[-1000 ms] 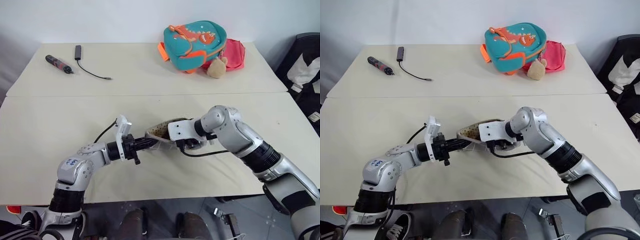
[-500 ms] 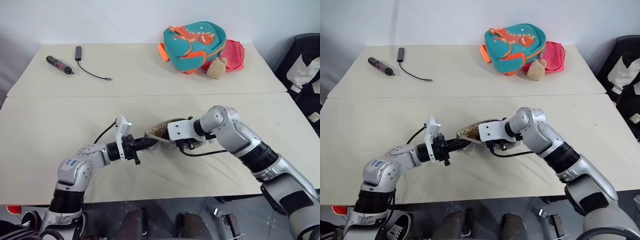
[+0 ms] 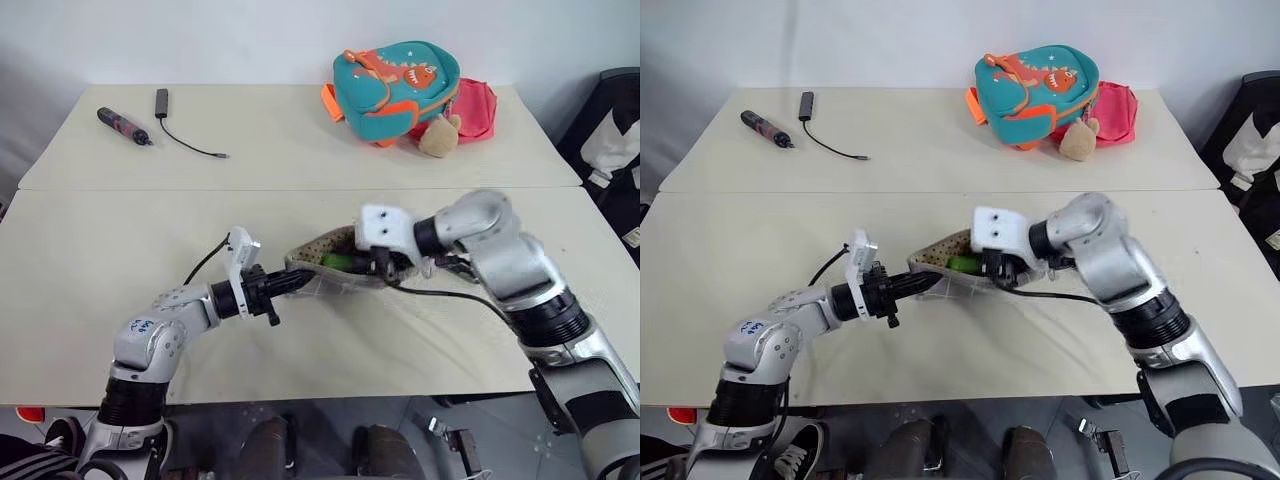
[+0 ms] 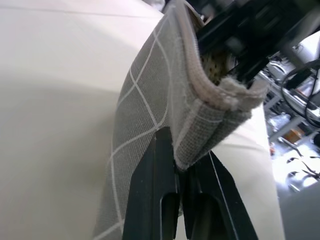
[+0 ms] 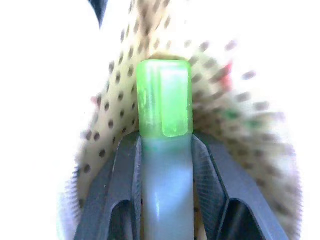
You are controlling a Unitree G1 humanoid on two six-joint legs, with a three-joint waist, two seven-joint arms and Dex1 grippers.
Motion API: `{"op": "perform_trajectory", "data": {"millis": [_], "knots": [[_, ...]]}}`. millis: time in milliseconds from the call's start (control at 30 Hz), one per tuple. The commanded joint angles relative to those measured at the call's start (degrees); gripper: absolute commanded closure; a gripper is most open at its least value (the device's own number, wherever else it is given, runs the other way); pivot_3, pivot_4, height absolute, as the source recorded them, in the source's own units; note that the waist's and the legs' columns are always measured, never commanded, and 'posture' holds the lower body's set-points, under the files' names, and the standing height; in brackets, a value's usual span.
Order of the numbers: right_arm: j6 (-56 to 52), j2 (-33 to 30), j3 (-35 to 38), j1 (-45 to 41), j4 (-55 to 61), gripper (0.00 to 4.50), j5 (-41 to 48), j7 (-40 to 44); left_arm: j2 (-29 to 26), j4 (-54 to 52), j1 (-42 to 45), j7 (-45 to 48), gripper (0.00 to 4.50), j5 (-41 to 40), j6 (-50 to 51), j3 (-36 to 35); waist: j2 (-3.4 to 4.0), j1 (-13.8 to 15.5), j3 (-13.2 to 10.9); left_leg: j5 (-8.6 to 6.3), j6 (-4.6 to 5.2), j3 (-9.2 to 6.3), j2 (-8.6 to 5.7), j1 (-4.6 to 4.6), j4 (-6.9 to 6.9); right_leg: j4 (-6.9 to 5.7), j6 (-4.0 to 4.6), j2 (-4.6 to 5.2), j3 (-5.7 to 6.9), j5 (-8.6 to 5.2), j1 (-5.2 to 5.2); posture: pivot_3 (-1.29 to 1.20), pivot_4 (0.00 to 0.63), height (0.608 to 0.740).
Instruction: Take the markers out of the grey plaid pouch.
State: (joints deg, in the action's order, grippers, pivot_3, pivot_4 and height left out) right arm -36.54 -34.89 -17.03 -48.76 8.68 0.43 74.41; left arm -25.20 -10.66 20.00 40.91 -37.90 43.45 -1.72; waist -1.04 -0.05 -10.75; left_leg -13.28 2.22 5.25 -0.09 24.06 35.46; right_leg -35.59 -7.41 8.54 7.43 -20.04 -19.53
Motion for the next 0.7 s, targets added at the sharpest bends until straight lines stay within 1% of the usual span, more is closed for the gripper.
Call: {"op": "perform_trajectory", "data": {"millis": [33, 133, 267, 367, 500, 600, 667, 700], "knots": [[-2.82, -0.69, 5.42, 0.03, 3.21, 3.43, 5.86, -0.68, -0.36, -0.4, 0.83, 0.31, 4.5, 0.66, -1.19, -0.31, 0.0, -0.02, 0.0, 0.0, 0.0, 0.0, 0.0, 0.0, 0.0, -0.01, 0.0, 0.0, 0.0, 0.0, 0.0, 0.0, 0.15, 0.74], [-8.05, 2.44, 9.68, -1.22, 6.0, 3.43, 13.26, -2.39, -0.17, 0.05, 1.48, -0.04, 4.5, 1.14, -1.96, -0.38, 0.0, -0.03, 0.0, 0.0, 0.0, 0.0, 0.0, 0.01, -0.02, 0.0, 0.0, 0.0, 0.01, 0.0, -0.02, 0.0, 0.15, 0.74], [-14.18, 7.71, 14.65, -3.87, 8.32, 3.43, 21.24, -7.98, -0.06, 0.69, 2.27, -0.53, 4.5, 1.91, -2.45, -0.5, 0.0, -0.17, 0.0, 0.0, 0.0, 0.01, 0.02, 0.01, -0.07, -0.03, 0.0, -0.01, 0.01, 0.0, -0.05, 0.0, 0.15, 0.74], [-14.49, 8.04, 16.09, -5.58, 7.89, 3.43, 23.16, -11.09, -0.48, 0.8, 2.39, 0.03, 4.5, 1.82, -2.08, -0.73, 0.0, -0.16, 0.0, 0.0, 0.0, 0.01, 0.0, 0.01, -0.09, -0.02, 0.0, -0.01, 0.02, 0.0, -0.06, 0.0, 0.15, 0.74], [-6.97, 0.67, 17.55, -7.68, -0.77, 3.43, 17.97, -13.64, -4.25, 1.23, 1.31, 2.02, 4.5, 1.65, -2.37, -3.4, 0.0, 0.06, 0.0, 0.01, 0.02, 0.02, -0.06, 0.04, -0.1, -0.02, 0.0, 0.01, 0.02, 0.0, -0.08, 0.0, 0.15, 0.74], [1.79, -7.16, 15.18, -6.54, -8.04, 3.43, 11.88, -13.43, -6.8, 1.98, 0.67, 2.99, 4.5, 1.18, -2.29, -5.67, 0.0, -0.01, 0.0, 0.0, 0.06, 0.06, -0.1, 0.04, -0.12, 0.04, -0.03, 0.03, 0.07, 0.02, -0.08, 0.0, 0.15, 0.74], [6.27, -9.63, 14.38, -6.6, -12.4, 3.43, 9.06, -14.42, -7.57, 1.76, 0.17, 3.52, 4.5, 0.64, -1.86, -6.43, 0.0, -0.12, 0.0, -0.01, 0.06, 0.13, -0.1, 0.03, -0.19, 0.05, -0.03, 0.03, 0.1, 0.02, -0.12, 0.0, 0.15, 0.74], [9.91, -11.0, 12.89, -6.63, -15.09, 3.43, 6.1, -15.2, -7.66, 1.42, -0.17, 3.84, 4.5, 0.47, -1.78, -6.39, 0.0, -0.24, 0.0, 0.01, 0.07, 0.14, -0.09, 0.02, -0.24, 0.06, -0.03, 0.02, 0.11, 0.02, -0.13, 0.0, 0.15, 0.74]]}}
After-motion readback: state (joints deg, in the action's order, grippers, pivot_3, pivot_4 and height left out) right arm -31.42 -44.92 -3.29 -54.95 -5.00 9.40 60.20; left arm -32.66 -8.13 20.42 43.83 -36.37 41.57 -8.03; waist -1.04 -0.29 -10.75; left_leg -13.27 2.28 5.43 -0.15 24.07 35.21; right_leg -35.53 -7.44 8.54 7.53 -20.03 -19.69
